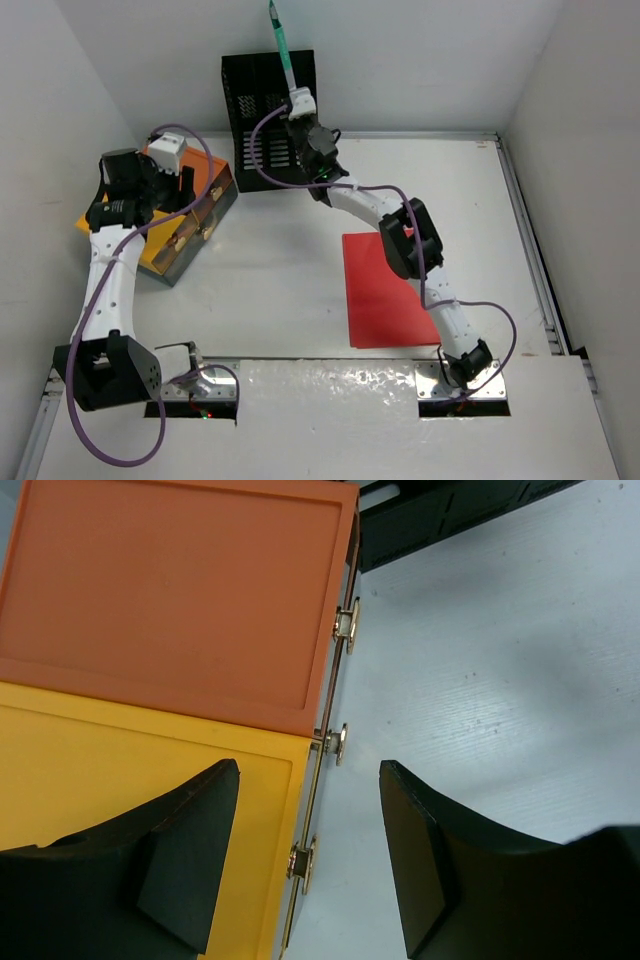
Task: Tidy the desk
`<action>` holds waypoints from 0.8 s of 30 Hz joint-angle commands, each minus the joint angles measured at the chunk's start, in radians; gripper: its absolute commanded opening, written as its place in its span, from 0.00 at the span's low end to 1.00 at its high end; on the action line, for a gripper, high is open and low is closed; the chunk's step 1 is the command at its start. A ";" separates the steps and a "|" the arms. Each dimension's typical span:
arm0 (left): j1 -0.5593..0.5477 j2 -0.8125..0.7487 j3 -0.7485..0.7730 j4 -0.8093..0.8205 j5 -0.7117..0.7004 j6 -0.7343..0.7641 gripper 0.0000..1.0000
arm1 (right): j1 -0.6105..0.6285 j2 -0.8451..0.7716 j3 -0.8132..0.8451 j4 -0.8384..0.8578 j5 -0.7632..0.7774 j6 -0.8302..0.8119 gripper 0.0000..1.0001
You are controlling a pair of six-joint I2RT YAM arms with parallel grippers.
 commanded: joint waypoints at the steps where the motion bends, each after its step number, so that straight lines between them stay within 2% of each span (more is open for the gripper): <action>1: 0.014 0.001 0.017 0.015 0.012 0.011 0.57 | -0.004 0.010 0.045 0.153 -0.080 -0.012 0.00; 4: 0.014 0.006 0.009 0.017 0.003 0.013 0.57 | -0.010 0.027 0.018 0.192 -0.112 0.035 0.00; 13: 0.014 0.012 0.009 0.011 0.000 0.024 0.57 | -0.021 0.121 0.011 0.304 -0.154 0.031 0.00; 24: 0.014 0.013 0.006 0.002 0.015 0.033 0.57 | -0.064 0.227 0.050 0.270 -0.209 0.084 0.00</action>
